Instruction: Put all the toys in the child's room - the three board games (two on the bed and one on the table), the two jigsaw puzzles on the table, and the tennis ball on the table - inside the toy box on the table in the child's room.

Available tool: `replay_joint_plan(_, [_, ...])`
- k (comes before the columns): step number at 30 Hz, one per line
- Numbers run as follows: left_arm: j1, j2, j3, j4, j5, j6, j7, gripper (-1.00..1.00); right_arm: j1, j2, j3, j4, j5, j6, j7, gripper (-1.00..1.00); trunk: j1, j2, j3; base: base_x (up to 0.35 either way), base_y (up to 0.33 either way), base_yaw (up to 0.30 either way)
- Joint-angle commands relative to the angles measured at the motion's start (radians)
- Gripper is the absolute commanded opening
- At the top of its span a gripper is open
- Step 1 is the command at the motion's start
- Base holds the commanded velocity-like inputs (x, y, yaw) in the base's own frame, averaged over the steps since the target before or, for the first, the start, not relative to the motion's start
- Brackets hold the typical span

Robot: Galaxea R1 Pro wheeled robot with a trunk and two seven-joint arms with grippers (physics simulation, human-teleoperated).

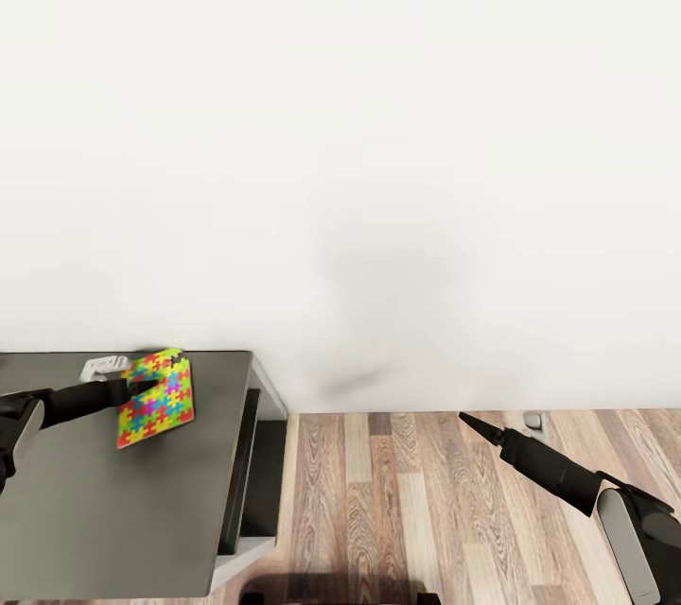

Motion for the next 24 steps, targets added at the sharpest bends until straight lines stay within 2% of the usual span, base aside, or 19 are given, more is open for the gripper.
replay_joint_plan(1, [-0.001,-0.001,0.004,-0.001,-0.003,0.008,-0.01,1.0,-0.001,0.0,-0.001,0.0,-0.003,0.006,0.001,1.0,0.001,-0.002,-0.001,0.0,0.0,0.0])
replay_joint_plan(6, [-0.001,-0.001,0.004,-0.001,-0.003,0.008,-0.05,1.0,-0.001,0.0,-0.001,0.0,-0.003,0.006,0.001,1.0,0.001,-0.002,-0.001,0.0,0.0,0.0])
replay_joint_plan(16, [-0.001,-0.005,0.004,-0.001,-0.003,0.008,-0.094,1.0,-0.001,0.0,-0.001,0.002,-0.003,0.006,0.001,1.0,0.001,-0.002,-0.001,0.0,0.0,0.0])
replay_joint_plan(24, [-0.001,-0.014,0.003,-0.001,-0.006,0.008,-0.168,1.0,-0.001,0.0,-0.001,0.002,-0.003,0.006,0.001,1.0,0.001,-0.002,-0.001,0.0,0.0,0.0])
